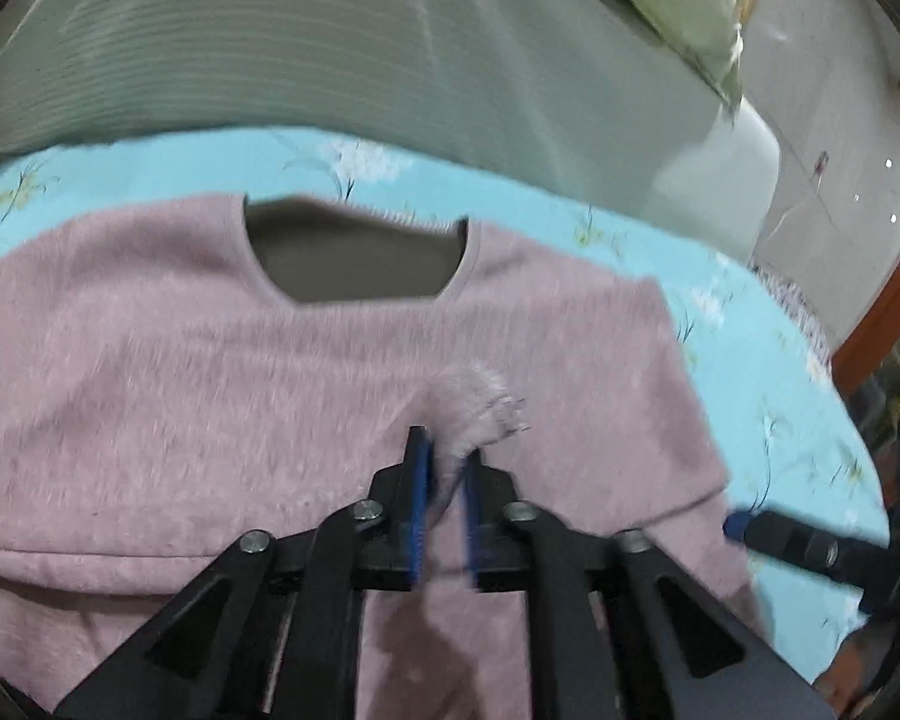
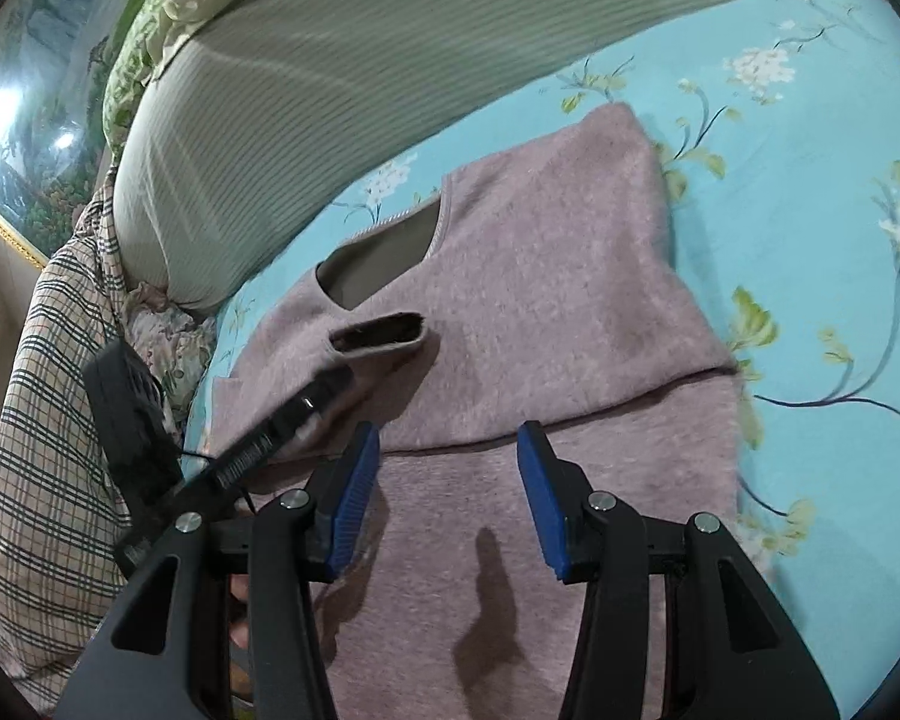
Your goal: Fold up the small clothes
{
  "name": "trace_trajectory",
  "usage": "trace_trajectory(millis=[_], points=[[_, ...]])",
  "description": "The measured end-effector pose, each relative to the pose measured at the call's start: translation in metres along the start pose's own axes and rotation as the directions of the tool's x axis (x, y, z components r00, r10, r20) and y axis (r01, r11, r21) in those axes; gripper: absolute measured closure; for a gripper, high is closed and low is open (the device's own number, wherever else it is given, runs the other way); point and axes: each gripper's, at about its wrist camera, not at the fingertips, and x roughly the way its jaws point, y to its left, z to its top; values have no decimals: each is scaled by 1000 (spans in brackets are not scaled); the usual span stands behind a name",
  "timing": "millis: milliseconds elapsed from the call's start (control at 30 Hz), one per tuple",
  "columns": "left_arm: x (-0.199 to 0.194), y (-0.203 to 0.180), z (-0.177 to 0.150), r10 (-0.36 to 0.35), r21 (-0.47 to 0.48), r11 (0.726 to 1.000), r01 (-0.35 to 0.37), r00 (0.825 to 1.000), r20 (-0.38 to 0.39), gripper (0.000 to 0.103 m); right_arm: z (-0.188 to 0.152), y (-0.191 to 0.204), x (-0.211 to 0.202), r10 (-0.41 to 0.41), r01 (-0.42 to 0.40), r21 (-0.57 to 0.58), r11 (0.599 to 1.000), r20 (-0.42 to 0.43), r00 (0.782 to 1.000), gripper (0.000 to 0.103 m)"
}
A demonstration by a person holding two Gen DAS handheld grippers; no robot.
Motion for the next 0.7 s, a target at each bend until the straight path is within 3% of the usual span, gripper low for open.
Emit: trace_trajectory(millis=[33,100,267,367,500,533,567,633,700], points=[[-3,2,-4,10,-2,1000,-10,1000,-7,50,2,4,7,11,-11,-8,1000,-14,1000,50],[-21,11,-17,38,-2,999,-38,998,40,39,5,11,22,24,-25,-16,1000,-42,999,49],[-71,53,-42,171,-38,985,-168,980,97,38,12,28,61,41,-44,-27,999,-116,992,48],[-94,97,-56,306,-127,948,-293,946,106,38,16,31,86,-18,13,-38,999,-131,991,48],[-109,139,-69,422,-219,892,-395,902,90,38,21,40,117,-60,49,-73,996,-151,987,49],[-110,147,-70,424,-233,888,-397,902,80,38,20,43,125,-65,50,-90,995,-164,984,63],[-109,158,-73,429,-251,880,-403,901,61,38,19,45,131,-72,54,-104,993,-177,982,95],[-105,166,-75,442,-269,869,-416,896,40,39,25,53,131,-64,43,-126,991,-173,983,96],[-104,174,-78,438,-283,865,-415,898,24,39,36,63,105,-28,14,-150,989,-94,995,96]])
